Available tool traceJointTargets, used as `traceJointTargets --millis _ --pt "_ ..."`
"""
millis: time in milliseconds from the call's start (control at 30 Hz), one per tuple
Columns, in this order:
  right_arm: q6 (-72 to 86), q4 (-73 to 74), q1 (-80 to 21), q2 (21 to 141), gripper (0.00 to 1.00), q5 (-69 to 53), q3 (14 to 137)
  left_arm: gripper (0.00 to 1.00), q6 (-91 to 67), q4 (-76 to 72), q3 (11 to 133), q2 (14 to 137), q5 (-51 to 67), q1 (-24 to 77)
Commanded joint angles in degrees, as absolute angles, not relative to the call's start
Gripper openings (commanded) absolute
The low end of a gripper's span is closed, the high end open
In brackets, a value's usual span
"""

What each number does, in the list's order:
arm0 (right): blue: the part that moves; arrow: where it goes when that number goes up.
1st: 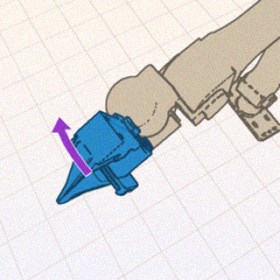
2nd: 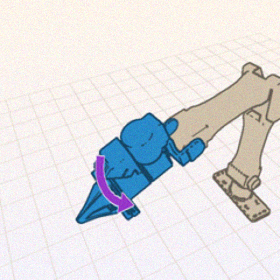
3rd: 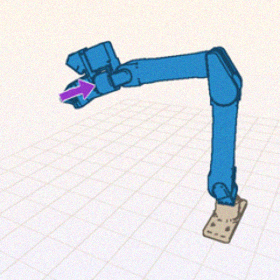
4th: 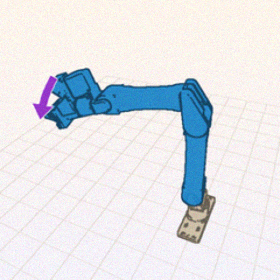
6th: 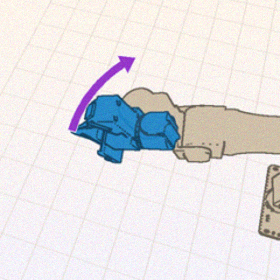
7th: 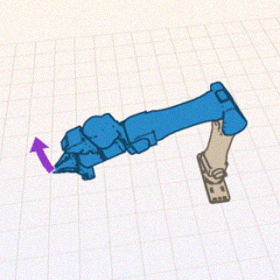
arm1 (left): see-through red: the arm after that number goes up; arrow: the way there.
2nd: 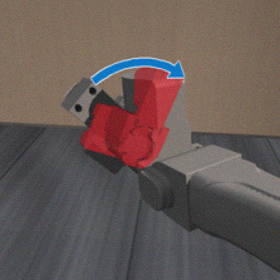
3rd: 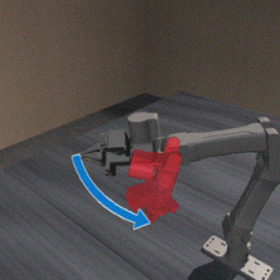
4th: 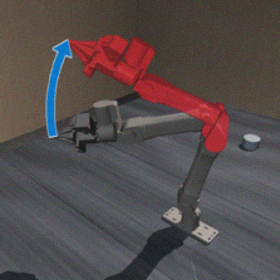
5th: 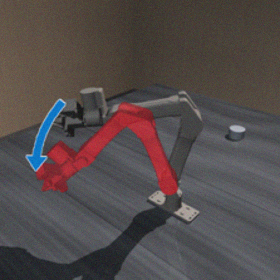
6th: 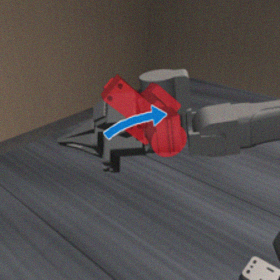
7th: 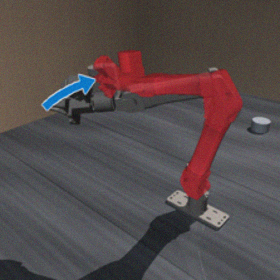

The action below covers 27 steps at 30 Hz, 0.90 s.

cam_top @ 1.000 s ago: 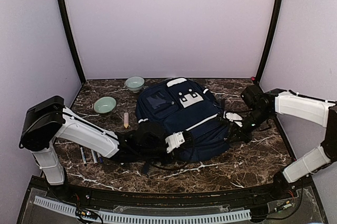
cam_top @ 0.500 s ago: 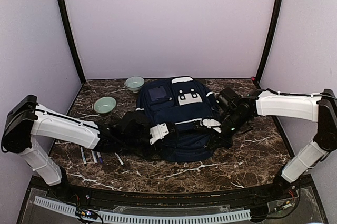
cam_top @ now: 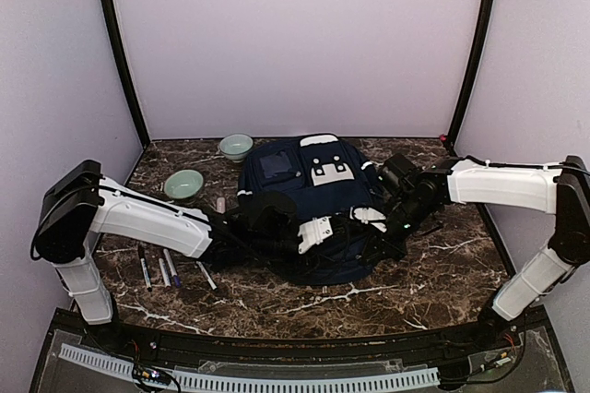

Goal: Pack the student bag
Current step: Hold the largest pocket of the student bag, then zip the student bag into the largest pocket of the bag.

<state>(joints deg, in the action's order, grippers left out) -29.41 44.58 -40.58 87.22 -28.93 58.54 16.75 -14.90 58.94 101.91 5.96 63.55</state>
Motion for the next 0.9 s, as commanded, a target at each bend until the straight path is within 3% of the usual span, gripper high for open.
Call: traceJointTargets --millis 0,167,300,533,867 --pt "-28.74 43.9 -41.39 87.34 0.0 -32.06 59.78 0.47 17.2 -15.9 61.7 104.04 10.06 63.72" --pt "-28.87 44.0 -41.35 87.62 0.0 -31.82 59.85 0.42 16.97 -16.9 62.8 106.38 11.54 63.72" --pt "-29.23 43.88 -40.87 88.1 0.0 -29.87 59.36 0.22 16.71 -15.73 64.5 107.69 12.48 63.72" --pt "-33.75 46.56 -32.72 88.16 0.0 -26.82 56.96 0.0 15.93 -15.35 62.59 104.88 14.89 63.79" --pt "-39.16 49.08 -22.75 85.92 0.0 -24.27 52.22 0.0 17.31 -13.44 57.97 101.18 14.15 65.2"
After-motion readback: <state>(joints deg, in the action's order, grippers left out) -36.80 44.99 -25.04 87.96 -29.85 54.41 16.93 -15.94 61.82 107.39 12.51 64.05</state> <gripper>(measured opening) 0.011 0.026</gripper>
